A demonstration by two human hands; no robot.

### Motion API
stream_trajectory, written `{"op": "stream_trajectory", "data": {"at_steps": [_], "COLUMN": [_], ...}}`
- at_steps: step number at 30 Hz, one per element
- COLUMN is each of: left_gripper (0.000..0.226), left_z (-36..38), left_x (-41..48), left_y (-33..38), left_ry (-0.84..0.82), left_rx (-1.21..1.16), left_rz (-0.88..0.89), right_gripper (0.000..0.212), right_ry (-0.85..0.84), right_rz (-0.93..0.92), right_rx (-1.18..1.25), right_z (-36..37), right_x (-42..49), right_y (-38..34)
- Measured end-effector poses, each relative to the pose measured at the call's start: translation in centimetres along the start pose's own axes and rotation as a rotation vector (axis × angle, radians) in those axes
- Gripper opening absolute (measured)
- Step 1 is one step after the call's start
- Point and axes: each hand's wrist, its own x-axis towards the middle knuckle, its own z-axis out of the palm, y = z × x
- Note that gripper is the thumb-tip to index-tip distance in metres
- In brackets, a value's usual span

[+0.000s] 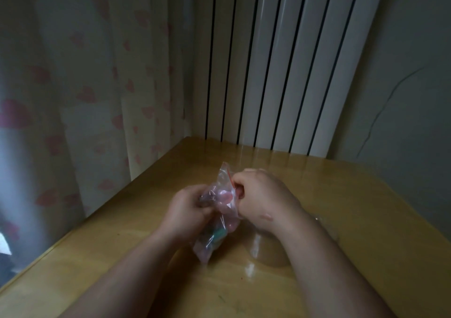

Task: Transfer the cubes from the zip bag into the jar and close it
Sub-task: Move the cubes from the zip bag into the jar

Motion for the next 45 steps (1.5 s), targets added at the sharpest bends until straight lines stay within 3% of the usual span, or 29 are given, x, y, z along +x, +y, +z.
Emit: {"op": "stream_trajectory", "data": {"at_steps": [2, 5, 10, 13, 16, 19, 23, 27, 37, 45], "left_gripper": [0.01, 0.007, 0.008, 0.01, 0.007, 0.007, 0.007, 0.01, 0.026, 0.019], "left_z": [0.0, 0.3, 0.9, 1.0, 1.1, 1.1, 1.1, 1.0, 0.8, 0.8], "left_x": [0.1, 0.2, 0.3, 0.2, 0.2, 0.3, 0.3, 0.4, 0.2, 0.4], "left_y": [0.0, -0.2, -0.4, -0.4, -0.2, -0.3, -0.3, -0.4, -0.1, -0.6], "left_ry": [0.004, 0.029, 0.089, 0.095, 0.088, 0.098, 0.103, 0.113, 0.15, 0.163], "left_rx": [-0.024, -0.022, -0.033, -0.051, -0.059, -0.058, -0.074, -0.086, -0.032, 0.012], "left_rz": [-0.034, -0.037, -0.064, -0.092, -0.102, -0.101, -0.111, -0.106, -0.006, 0.057], "right_gripper": [0.005, 0.011, 0.016, 0.006, 0.019, 0.022, 0.026, 0.02, 0.03, 0.036], "right_ry": [0.038, 0.123, 0.156, 0.054, -0.1, -0.153, -0.061, 0.089, -0.008, 0.007], "right_rz": [0.016, 0.101, 0.266, 0.347, 0.406, 0.431, 0.379, 0.201, 0.069, 0.059], "right_rx": [0.061, 0.224, 0.272, 0.234, 0.184, 0.136, 0.145, 0.226, -0.007, -0.13], "right_z": [-0.4, -1.6, -3.8, -4.9, -5.4, -5.4, -5.0, -3.9, -1.0, -0.8], "right_x": [0.0, 0.0, -0.3, -0.5, -0.5, -0.6, -0.5, -0.3, 0.2, 0.1], "right_y": [0.2, 1.2, 3.2, 4.0, 4.4, 4.5, 4.5, 3.0, 1.1, 1.4]}}
